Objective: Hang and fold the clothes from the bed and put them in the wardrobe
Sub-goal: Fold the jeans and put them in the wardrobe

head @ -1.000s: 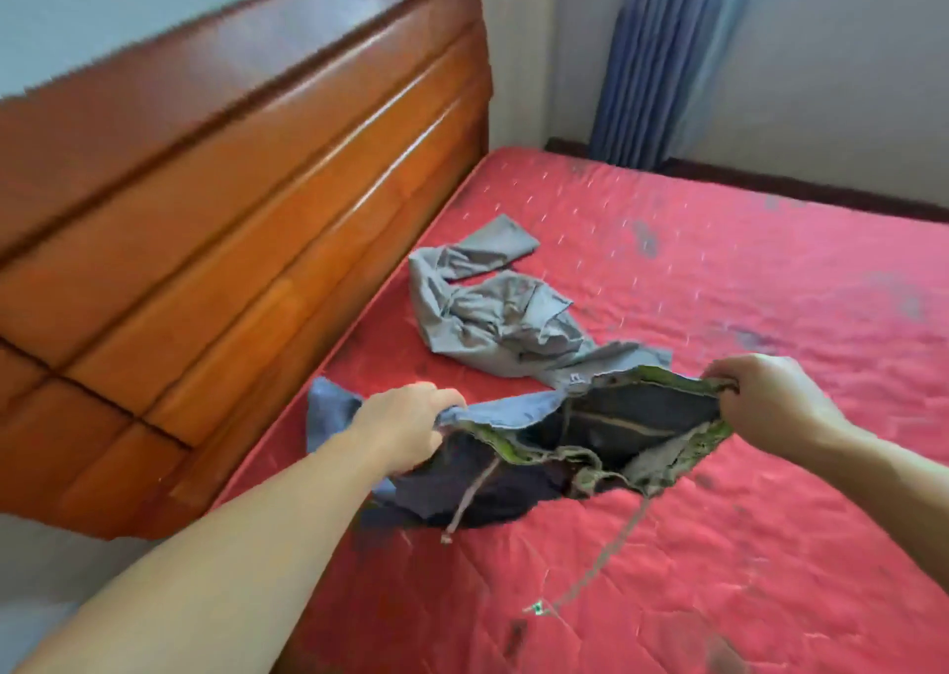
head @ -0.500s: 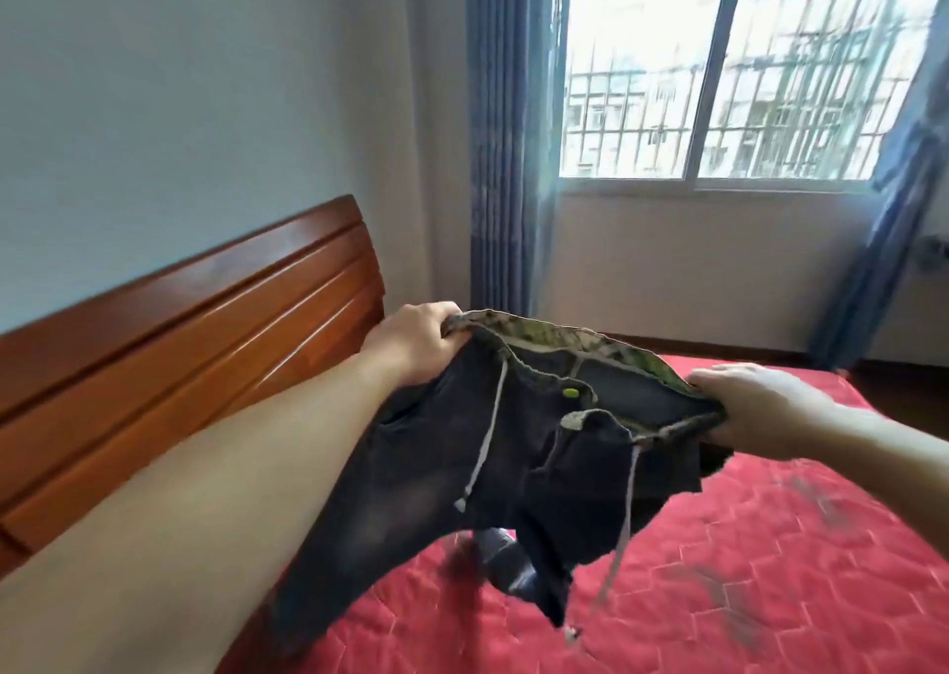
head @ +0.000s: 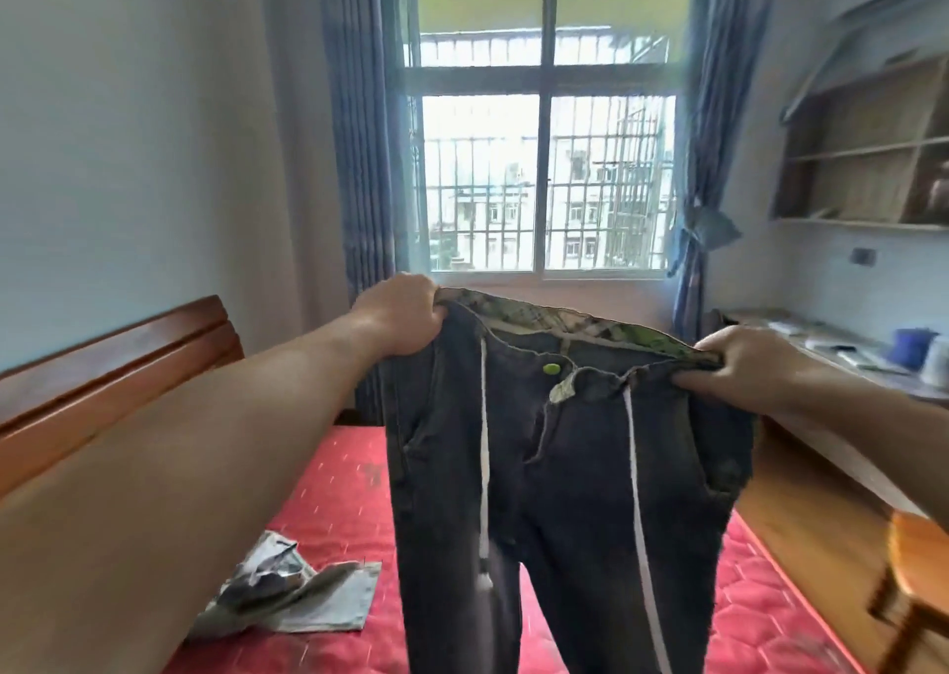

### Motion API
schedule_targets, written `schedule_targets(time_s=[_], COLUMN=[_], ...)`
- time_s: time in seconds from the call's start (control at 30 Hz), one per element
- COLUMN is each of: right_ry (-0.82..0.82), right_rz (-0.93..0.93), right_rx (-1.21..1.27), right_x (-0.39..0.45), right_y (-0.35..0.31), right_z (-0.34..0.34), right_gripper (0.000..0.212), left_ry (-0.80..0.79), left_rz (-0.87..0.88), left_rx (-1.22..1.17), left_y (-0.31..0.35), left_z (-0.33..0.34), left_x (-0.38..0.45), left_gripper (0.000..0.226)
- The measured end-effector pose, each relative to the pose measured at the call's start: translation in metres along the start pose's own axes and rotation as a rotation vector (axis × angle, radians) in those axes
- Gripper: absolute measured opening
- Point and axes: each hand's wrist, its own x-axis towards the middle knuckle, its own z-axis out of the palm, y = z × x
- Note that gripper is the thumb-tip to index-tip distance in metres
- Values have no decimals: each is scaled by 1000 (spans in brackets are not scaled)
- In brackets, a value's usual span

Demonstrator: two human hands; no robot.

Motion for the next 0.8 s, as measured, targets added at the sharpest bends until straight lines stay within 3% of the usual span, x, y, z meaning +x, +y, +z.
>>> schedule_targets(time_s=[0.13,0.3,0.43,0.57,0.67,0.8], right_ry=[3,-53,-199,-435,-610,-588], right_rz=[99,74,93,226,269,304], right_rx=[108,-20,-118,-131,-220,-178], right_x=[11,44,73,95,108,134], right_y=[30,71,105,135,160,195], right_z=[-11,-1,15,44,73,101], right_gripper=[25,25,28,14,12,14], left_ry=[-109,-223,-317,-456,-561,-527], left_rz=[0,62,174,235,265,263], left_rx=[-14,-90,-181,-212,-198,-178], left_y=[23,23,18,18,26,36], left_z=[27,79,137,192,229,258], left_x=[37,92,127,143,156,180], left_gripper=[9,18,17,28,17,16])
